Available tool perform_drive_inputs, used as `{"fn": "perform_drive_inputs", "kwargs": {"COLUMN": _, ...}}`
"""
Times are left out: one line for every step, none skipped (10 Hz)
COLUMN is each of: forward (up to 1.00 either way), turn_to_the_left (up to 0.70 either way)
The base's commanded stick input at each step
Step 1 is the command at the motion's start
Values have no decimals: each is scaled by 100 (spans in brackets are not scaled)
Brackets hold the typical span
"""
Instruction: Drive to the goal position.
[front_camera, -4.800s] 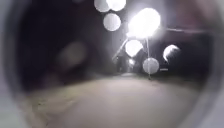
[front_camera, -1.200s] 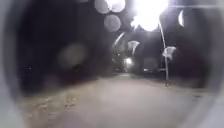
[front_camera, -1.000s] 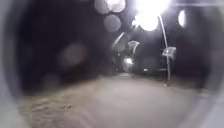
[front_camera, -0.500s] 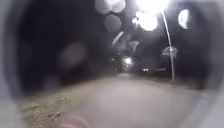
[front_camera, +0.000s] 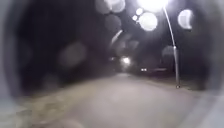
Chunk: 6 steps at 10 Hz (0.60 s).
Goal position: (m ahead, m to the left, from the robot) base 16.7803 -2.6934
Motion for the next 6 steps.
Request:
{"fn": "perform_drive_inputs", "kwargs": {"forward": 70, "turn_to_the_left": 0}}
{"fn": "perform_drive_inputs", "kwargs": {"forward": 70, "turn_to_the_left": 0}}
{"fn": "perform_drive_inputs", "kwargs": {"forward": 70, "turn_to_the_left": 0}}
{"fn": "perform_drive_inputs", "kwargs": {"forward": 70, "turn_to_the_left": 0}}
{"fn": "perform_drive_inputs", "kwargs": {"forward": 70, "turn_to_the_left": 0}}
{"fn": "perform_drive_inputs", "kwargs": {"forward": 70, "turn_to_the_left": 0}}
